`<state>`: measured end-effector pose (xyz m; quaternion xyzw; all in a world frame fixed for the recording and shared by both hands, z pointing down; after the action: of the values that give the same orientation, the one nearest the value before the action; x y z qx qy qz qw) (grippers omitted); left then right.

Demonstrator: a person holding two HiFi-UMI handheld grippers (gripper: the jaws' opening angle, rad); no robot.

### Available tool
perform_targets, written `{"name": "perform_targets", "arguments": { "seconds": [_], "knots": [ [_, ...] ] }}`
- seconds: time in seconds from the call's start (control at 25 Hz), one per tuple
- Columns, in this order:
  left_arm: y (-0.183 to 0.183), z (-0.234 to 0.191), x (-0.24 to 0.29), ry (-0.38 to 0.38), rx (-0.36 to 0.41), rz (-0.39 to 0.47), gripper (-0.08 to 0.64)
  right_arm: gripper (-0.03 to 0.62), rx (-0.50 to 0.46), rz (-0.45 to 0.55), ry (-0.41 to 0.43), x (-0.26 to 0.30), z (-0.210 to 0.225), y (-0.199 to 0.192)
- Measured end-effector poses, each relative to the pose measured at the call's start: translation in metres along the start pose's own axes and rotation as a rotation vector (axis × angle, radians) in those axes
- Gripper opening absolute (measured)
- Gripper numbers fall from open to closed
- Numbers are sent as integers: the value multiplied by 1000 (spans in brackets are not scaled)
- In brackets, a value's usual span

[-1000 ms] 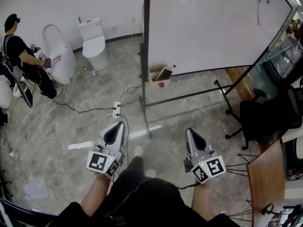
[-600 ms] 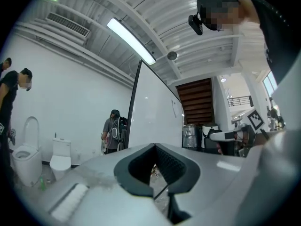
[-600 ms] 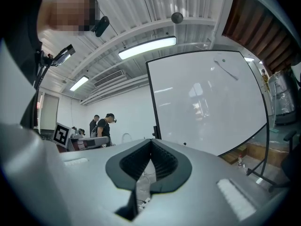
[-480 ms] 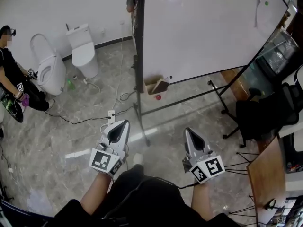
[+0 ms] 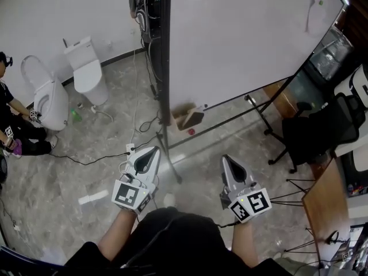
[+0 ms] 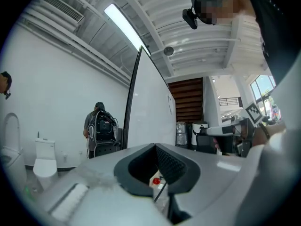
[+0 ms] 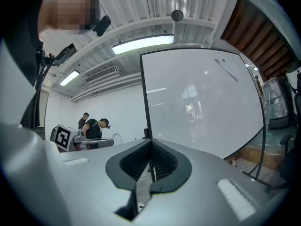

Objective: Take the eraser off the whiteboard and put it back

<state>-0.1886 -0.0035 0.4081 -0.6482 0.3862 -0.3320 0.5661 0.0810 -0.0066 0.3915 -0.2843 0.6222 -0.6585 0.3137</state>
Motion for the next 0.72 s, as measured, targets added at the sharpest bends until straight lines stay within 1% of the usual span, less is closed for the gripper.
{"name": "perform_targets", "arguments": {
  "seconds": [0.12,0.28,0.44,0.6,0.72],
  "knots": [
    [0,-12,13,-39,18,-13,5,9,-5,-2,-19,15,1,2],
    [-2,-27,28,-97,11,-29,5,9,-7,-5,-44,33,-2,0],
    [-2,-40,38,-120,8,-47,5,9,-8,-14,-55,48,-6,-2],
    [-10,-43,50,-178,3,-78,5,9,-6,-21,-60,59,-5,-4],
    [-10,-40,57,-197,6,-81,5,9,-7,-16,-68,62,-2,-2]
  ]
}}
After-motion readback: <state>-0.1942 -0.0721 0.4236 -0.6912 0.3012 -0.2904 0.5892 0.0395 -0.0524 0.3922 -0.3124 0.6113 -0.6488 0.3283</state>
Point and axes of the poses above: the fingertips, and each gripper's own axes: x forward along the fingers, z to its right, y out of its top, the point moved 7 cm from there along -x, backward along the fingers, and after that the axes turned 6 degrees about -x, right-handed, at the moved point
